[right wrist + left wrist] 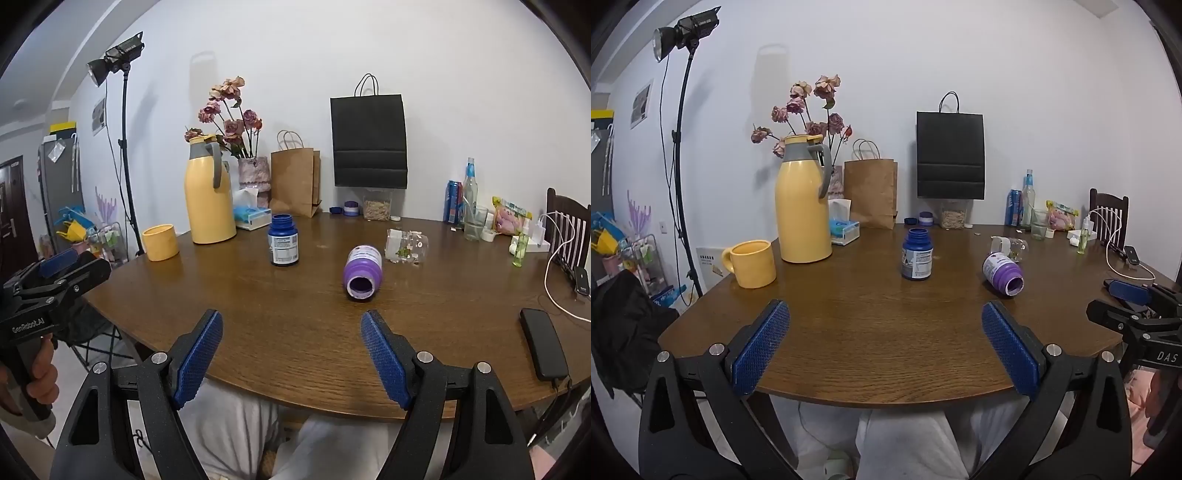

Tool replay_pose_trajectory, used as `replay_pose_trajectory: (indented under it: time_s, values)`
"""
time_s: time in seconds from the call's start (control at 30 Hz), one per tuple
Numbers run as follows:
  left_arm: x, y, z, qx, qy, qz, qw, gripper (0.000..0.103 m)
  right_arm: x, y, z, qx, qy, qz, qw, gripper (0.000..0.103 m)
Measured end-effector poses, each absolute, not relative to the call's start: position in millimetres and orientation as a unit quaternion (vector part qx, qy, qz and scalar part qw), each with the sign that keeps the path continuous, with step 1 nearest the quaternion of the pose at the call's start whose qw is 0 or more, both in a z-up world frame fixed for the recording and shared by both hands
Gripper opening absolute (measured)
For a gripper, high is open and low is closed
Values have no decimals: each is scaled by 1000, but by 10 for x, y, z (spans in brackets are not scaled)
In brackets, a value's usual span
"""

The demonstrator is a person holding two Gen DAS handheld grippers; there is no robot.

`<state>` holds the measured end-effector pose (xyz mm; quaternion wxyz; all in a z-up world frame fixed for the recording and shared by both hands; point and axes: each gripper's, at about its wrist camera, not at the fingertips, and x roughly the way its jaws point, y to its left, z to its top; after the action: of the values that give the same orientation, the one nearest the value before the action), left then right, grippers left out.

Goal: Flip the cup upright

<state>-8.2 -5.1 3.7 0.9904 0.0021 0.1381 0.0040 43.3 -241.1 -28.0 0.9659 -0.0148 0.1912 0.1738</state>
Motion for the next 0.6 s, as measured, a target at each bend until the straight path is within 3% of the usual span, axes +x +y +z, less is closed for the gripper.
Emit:
replay_pose_trajectory:
  time_s: [0.6]
  values:
    - [39, -13, -73, -6, 144, 6, 990, 103, 437, -2420, -298, -13, 190, 173, 966, 82]
